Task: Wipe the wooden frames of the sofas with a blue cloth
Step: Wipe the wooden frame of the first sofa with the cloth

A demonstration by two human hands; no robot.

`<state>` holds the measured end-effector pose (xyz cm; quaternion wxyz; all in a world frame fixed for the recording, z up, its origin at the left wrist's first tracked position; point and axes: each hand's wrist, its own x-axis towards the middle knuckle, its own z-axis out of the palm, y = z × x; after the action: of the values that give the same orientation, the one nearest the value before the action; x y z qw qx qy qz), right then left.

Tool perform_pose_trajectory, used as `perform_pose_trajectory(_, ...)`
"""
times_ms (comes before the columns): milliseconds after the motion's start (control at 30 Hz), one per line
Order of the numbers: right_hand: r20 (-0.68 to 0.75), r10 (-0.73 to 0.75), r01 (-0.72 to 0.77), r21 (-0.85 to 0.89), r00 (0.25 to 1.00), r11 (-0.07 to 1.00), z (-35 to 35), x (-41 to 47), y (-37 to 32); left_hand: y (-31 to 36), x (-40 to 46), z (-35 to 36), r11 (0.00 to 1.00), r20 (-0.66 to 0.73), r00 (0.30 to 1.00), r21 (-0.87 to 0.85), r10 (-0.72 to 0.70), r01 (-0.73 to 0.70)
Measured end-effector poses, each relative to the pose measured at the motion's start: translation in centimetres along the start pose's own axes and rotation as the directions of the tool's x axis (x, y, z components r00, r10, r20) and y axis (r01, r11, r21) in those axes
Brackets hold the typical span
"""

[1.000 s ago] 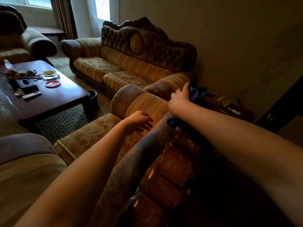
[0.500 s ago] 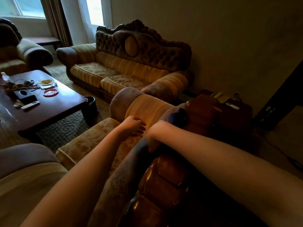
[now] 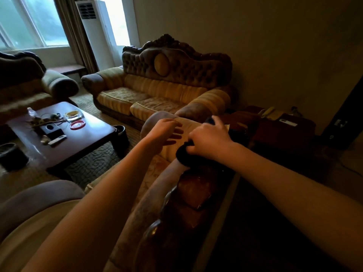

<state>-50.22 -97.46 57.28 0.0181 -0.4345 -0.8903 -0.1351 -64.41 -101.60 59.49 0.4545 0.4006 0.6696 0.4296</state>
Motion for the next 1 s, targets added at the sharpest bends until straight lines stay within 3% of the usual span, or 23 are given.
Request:
perform_pose_trajectory(133, -0.32, 0.134, -0.037, 0.291, 0.938, 0.956, -0.9, -2.3, 3.7, 0.1, -0.6, 1.2, 0.999, -0.062, 0.998, 0.048, -0.009, 0.012)
perform_pose_trajectory(233, -0.411, 0.282, -0.059, 0.478, 0.867, 0.876, 0.3, -3.4, 4.5, -0.2, -1.0, 3.6, 0.996, -0.045, 0.998, 0.074, 0.053, -0.05)
perform_pose_trajectory(367, -0.501, 0.502, -0.046, 0.674, 0.705, 0.738, 2.4, -4.8, 4.0, -0.6, -1.9, 7.4, 0.968, -0.008, 0.981, 0.167, 0.193, -0.189)
perform_pose_trajectory(433, -0.474, 0.598, -0.036, 0.764, 0.646, 0.644, 4.0, -5.6, 3.1, -1.0, -2.0, 9.0, 0.953, -0.025, 0.974, 0.217, 0.224, -0.214)
perform_pose_trajectory(600, -0.263, 0.797, 0.044, 0.957, 0.544, 0.286, 6.9, -8.4, -0.8, -1.6, -2.8, 10.8, 0.88, -0.163, 0.934, 0.417, 0.317, -0.225)
perform_pose_trajectory(667, -0.212, 0.815, 0.082, 0.977, 0.54, 0.199, 7.9, -9.7, -3.0, -1.9, -2.8, 11.1, 0.844, -0.186, 0.925, 0.497, 0.331, -0.202)
perform_pose_trajectory(800, -0.155, 0.83, 0.095, 0.988, 0.536, 0.123, 8.4, -9.1, -3.5, -2.5, -2.3, 11.3, 0.808, -0.229, 0.888, 0.546, 0.399, -0.222)
perform_pose_trajectory(900, -0.107, 0.866, 0.103, 0.993, 0.489, 0.064, 7.9, -6.9, -0.1, -2.7, -2.2, 11.6, 0.787, -0.253, 0.868, 0.576, 0.428, -0.221)
perform_pose_trajectory(1000, -0.046, 0.868, 0.063, 0.998, 0.495, 0.017, 9.8, -4.9, 3.8, -2.7, -2.5, 11.8, 0.772, -0.263, 0.827, 0.57, 0.497, -0.282)
